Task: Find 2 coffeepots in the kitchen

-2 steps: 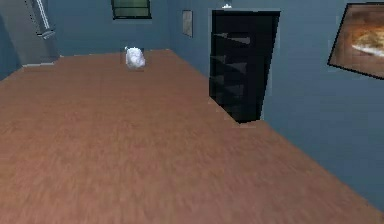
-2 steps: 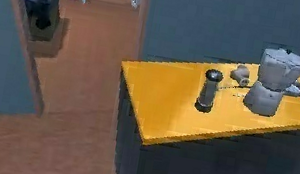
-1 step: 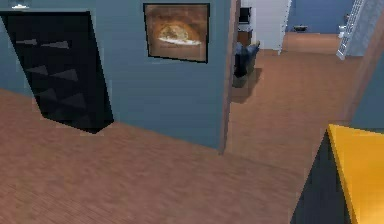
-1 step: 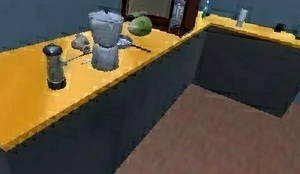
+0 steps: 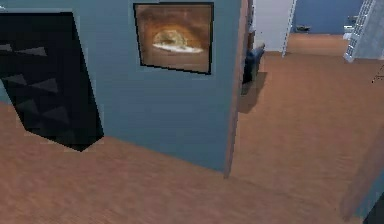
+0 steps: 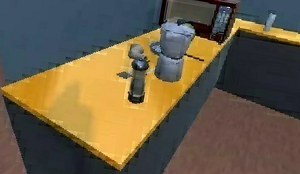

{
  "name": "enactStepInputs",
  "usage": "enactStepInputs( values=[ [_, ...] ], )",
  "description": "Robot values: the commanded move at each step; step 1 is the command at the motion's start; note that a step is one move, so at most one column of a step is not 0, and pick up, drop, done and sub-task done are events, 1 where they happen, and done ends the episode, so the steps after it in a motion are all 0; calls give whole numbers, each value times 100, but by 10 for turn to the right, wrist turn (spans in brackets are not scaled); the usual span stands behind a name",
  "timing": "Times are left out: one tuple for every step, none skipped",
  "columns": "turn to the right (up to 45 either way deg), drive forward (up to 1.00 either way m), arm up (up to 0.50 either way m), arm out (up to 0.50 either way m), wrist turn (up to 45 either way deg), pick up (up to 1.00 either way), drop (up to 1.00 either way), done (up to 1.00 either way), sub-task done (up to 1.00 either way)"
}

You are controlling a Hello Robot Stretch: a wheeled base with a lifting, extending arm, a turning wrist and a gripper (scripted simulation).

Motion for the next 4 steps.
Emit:
enactStepInputs(
  values=[
    [210,0,0,0,0,0,0,0,0],
    [0,95,0,0,0,0,0,0,0],
    [450,0,0,0,0,0,0,0,0],
    [390,0,0,0,0,0,0,0,0]
  ],
)
